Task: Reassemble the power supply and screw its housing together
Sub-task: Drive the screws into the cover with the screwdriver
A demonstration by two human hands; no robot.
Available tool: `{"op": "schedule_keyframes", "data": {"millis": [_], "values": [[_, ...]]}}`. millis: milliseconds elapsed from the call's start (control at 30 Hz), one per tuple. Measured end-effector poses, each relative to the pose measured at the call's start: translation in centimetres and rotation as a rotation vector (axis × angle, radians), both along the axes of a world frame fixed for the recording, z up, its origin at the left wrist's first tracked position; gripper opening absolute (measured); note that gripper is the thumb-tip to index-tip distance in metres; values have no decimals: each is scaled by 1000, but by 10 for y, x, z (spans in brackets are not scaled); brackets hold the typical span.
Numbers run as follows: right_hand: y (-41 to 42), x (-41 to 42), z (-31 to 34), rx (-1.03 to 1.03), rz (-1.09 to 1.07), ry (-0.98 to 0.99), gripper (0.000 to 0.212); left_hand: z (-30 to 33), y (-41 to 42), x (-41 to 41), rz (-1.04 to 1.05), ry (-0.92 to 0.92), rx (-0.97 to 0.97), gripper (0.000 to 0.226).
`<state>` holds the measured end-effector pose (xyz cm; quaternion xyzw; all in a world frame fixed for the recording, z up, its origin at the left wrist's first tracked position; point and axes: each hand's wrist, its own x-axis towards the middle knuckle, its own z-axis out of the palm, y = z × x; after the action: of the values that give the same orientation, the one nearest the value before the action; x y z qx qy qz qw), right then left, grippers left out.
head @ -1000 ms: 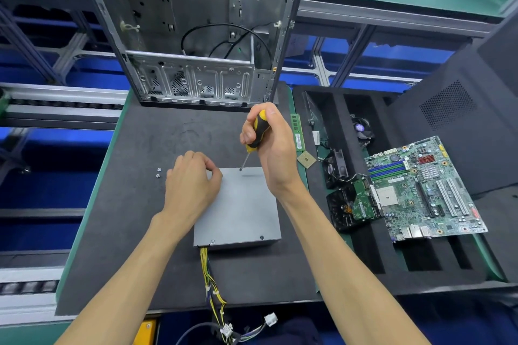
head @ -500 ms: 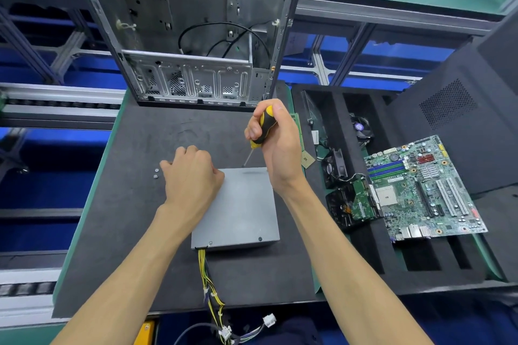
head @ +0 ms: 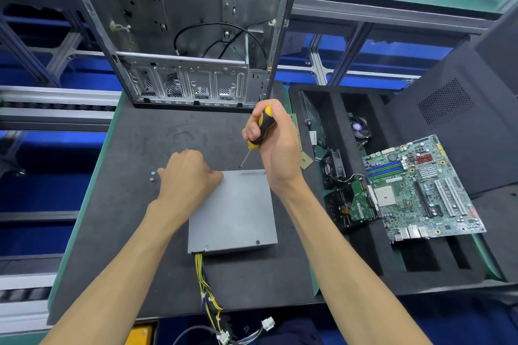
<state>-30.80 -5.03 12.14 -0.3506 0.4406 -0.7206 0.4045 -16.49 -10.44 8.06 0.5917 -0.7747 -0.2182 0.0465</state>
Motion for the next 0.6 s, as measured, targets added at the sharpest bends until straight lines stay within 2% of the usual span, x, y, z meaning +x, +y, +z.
{"op": "schedule_keyframes", "data": {"millis": [133,200,300,433,600], "values": [[-1,3,-3,4,8,-1,30,4,-6,5,-4,44,118,20],[-1,5,-3,12,12,-15,32,3,-7,5,13,73,140,13],[-3,11,-3,15,26,-38,31,-1,-10,8,44,146,167,13],[-5,21,-4,10,59,-39,31,-8,-17,20,112,370,264,17],[-12,33,-5,-5,90,-23,30,-17,-11,39,161,625,297,19]]}}
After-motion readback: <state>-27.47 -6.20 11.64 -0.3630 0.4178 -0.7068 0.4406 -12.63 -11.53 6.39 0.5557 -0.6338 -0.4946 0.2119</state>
